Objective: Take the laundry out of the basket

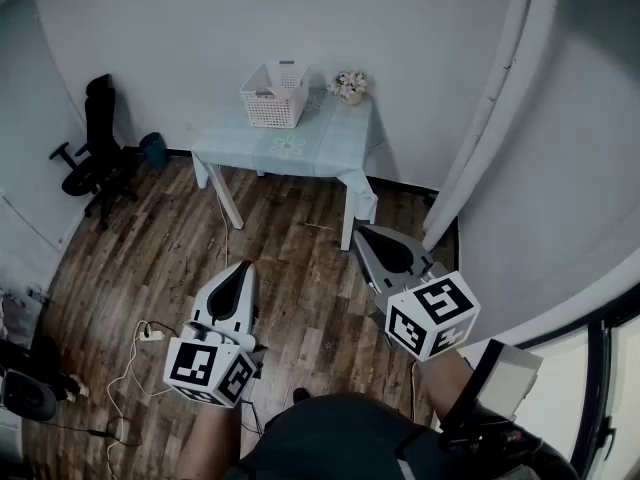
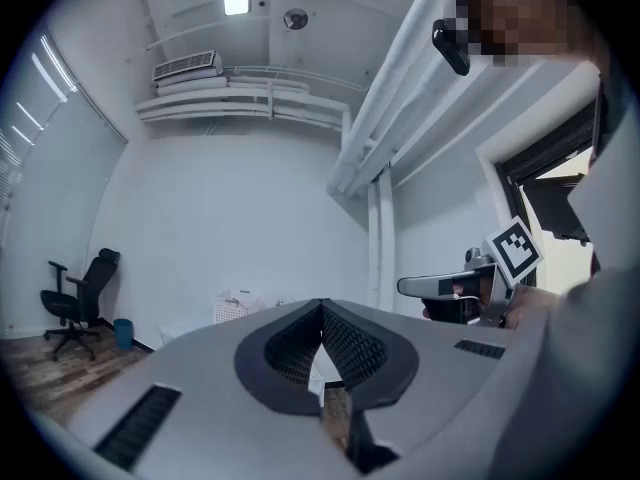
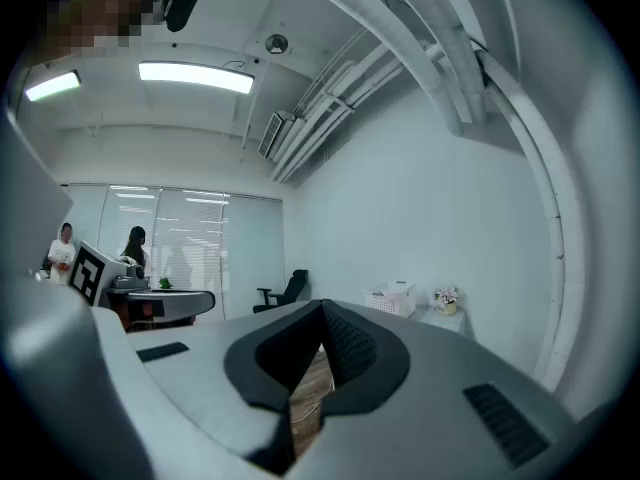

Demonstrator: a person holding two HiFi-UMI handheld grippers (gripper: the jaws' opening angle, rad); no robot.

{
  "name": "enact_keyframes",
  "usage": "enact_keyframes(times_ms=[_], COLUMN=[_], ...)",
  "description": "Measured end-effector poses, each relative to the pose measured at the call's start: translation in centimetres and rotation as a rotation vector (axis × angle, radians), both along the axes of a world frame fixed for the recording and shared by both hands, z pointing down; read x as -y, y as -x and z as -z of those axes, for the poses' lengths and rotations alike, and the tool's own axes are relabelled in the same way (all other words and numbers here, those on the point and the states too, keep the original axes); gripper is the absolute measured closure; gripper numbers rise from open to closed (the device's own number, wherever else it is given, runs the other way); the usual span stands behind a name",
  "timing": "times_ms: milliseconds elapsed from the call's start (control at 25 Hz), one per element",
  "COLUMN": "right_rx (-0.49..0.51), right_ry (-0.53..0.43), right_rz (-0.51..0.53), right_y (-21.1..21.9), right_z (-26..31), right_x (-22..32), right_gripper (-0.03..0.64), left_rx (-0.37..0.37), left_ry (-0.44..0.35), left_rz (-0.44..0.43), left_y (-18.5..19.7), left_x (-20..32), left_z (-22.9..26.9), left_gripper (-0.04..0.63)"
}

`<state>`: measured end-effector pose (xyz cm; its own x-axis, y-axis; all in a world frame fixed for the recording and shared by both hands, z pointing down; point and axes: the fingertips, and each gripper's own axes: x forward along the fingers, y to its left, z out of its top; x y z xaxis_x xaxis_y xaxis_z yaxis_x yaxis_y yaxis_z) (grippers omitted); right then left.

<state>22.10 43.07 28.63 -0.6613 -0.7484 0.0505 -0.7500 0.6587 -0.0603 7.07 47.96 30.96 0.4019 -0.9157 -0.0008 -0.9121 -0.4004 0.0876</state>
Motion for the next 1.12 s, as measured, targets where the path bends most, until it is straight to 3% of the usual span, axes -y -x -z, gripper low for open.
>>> enact_keyframes(times_ms=[240,1120], right_rx=[-0.011,-0.021], right_ry=[-0.002,-0.01], right_rz=[0.001,-0.023], right_y=[1.5,7.5], right_z=[-0.1,-1.3], right_x=[0.8,5.0], right_gripper=[0.601,0.6], left_rx=[-0.015,-0.053], left_ry=[-0.007,-0.001], left_rz=[0.009,-0.116], left_y=[1.6,6.3], left_x=[0.9,4.3], left_z=[0.1,-1.8], left_gripper=[0.586,0.586])
